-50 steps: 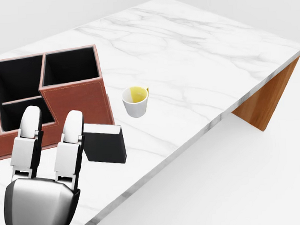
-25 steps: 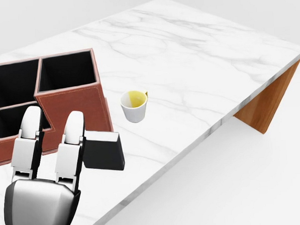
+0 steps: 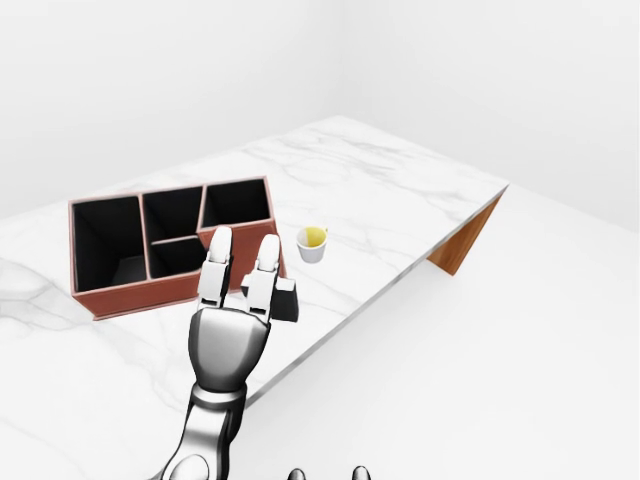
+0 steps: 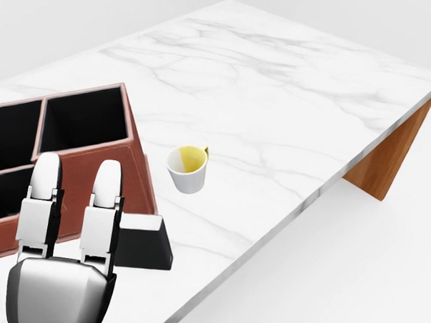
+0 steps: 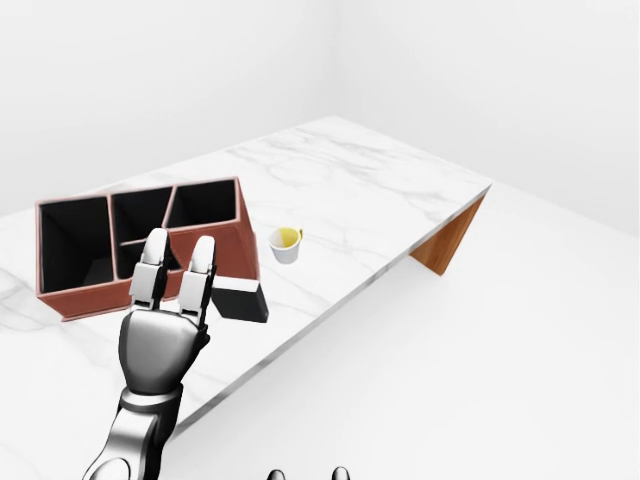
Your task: Pick up the book and place it in the right compartment of the caddy.
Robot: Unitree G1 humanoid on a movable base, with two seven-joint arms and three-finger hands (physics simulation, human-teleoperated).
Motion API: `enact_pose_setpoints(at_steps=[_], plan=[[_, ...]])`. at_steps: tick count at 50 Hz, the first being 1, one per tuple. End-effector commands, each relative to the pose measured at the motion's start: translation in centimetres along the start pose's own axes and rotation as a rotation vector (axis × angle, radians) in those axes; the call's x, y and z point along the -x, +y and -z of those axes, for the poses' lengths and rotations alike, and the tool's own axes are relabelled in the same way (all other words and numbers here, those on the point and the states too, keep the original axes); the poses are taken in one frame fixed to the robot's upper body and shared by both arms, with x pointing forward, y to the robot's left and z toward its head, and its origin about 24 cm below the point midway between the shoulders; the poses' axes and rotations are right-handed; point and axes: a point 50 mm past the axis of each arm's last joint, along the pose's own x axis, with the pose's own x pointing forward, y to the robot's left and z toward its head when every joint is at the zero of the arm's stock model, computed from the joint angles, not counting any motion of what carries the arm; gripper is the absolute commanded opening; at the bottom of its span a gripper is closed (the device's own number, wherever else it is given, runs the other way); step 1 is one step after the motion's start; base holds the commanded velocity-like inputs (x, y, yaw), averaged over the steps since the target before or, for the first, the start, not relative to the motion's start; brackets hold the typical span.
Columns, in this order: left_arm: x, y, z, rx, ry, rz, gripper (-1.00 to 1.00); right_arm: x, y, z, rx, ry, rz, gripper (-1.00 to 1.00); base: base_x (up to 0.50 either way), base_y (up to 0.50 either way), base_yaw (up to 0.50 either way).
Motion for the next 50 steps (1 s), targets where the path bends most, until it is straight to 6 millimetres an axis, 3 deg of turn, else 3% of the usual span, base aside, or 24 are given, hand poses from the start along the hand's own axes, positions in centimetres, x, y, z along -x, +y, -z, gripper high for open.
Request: enact_pose_setpoints(at_steps=[1, 50], plan=[[-0.02, -0.09, 0.03, 0.001, 0.001, 0.002, 1.00, 0.01, -0.03, 0.04, 0.000, 0.001, 0.002, 1.00, 0.10, -0.13, 0.00], [0.02, -0.13, -0.03, -0.003, -0.004, 0.005, 1.00, 0.03, 0.02, 0.00, 0.002, 0.001, 0.000, 1.00, 0.13, -0.10, 0.00]])
